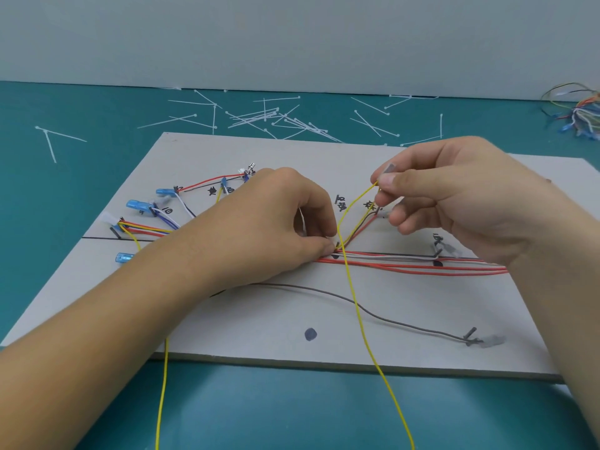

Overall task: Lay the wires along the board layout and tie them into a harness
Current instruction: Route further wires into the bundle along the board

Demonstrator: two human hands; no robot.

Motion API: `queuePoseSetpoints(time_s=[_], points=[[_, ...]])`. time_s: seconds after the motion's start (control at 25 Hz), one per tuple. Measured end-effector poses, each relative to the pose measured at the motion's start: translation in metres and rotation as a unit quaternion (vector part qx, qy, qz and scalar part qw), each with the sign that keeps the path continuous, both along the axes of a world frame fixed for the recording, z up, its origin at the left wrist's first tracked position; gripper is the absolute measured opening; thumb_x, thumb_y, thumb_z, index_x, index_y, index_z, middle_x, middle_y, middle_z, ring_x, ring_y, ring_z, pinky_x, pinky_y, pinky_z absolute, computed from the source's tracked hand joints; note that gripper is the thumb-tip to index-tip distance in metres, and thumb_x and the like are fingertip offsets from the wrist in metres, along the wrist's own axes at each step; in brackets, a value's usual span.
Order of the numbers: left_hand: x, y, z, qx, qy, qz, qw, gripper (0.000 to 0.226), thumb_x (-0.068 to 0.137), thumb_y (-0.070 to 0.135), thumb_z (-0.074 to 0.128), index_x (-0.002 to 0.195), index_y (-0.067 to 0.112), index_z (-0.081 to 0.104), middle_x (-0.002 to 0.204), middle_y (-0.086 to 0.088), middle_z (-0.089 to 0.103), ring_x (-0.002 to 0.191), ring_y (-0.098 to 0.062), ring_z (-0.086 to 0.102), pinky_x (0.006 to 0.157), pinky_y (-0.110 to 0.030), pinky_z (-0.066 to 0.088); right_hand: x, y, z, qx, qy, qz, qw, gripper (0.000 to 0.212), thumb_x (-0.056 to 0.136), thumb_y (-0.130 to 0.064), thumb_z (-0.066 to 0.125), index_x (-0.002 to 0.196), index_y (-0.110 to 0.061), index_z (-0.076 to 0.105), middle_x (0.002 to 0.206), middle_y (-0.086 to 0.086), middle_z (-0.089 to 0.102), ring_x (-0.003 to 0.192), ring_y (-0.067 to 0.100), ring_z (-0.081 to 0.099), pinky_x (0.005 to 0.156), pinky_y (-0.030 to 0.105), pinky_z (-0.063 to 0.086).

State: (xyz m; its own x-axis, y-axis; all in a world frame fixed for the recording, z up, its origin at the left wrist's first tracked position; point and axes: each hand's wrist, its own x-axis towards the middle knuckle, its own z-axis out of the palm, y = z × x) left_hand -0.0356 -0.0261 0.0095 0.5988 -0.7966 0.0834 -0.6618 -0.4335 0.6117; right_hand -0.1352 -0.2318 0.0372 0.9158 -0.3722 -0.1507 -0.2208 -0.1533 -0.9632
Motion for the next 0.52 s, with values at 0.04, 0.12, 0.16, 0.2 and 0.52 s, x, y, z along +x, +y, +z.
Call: queuePoseSetpoints(time_s=[0.04,0.12,0.16,0.2,0.52], points=[[0.000,0.000,0.000,-0.002,0.004,0.001,1.000,0.005,0.081,0.031,0.081,0.082,0.033,0.076,0.074,0.020,0.068,0.068,-0.002,0.062,0.060,-0.022,0.046,0.002,0.001,0.000,-0.026,0.004,-0.004,1.000,0.010,0.093,-0.002,0.069,0.084,-0.002,0.073,0.073,0.012,0.071,0.051,0.018,0.065,0.046,0.022,0.053],[-0.002,-0.001,0.000,-0.003,0.010,0.004,1.000,0.010,0.081,0.027,0.081,0.086,0.032,0.075,0.075,0.018,0.070,0.066,-0.003,0.063,0.062,-0.024,0.050,0.010,0.001,0.001,-0.099,0.027,-0.006,0.995,0.011,0.094,-0.003,0.070,0.083,-0.004,0.073,0.072,0.010,0.070,0.051,0.018,0.065,0.046,0.025,0.054],[-0.003,-0.001,0.000,-0.008,0.015,0.008,1.000,0.014,0.080,0.025,0.082,0.089,0.032,0.074,0.075,0.016,0.071,0.064,-0.003,0.063,0.062,-0.024,0.050,0.014,0.001,0.001,-0.146,0.044,-0.003,0.988,0.013,0.094,-0.006,0.070,0.082,-0.007,0.073,0.072,0.008,0.072,0.052,0.019,0.068,0.048,0.028,0.055],[-0.003,-0.002,0.000,-0.017,0.023,0.017,0.999,0.021,0.078,0.025,0.084,0.093,0.032,0.071,0.076,0.015,0.071,0.063,-0.003,0.063,0.062,-0.025,0.051,0.020,0.002,0.002,-0.196,0.063,0.001,0.979,0.013,0.094,-0.011,0.070,0.081,-0.012,0.073,0.071,0.005,0.074,0.054,0.021,0.071,0.051,0.032,0.057],[-0.005,0.002,0.003,-0.041,-0.021,0.038,0.998,0.027,0.071,0.025,0.091,0.083,0.029,0.067,0.081,0.017,0.066,0.068,-0.002,0.065,0.059,-0.014,0.049,0.050,0.021,-0.013,-0.405,0.070,-0.008,0.912,0.010,0.083,-0.021,0.072,0.075,-0.024,0.069,0.069,-0.008,0.069,0.071,0.015,0.067,0.064,0.029,0.052]])
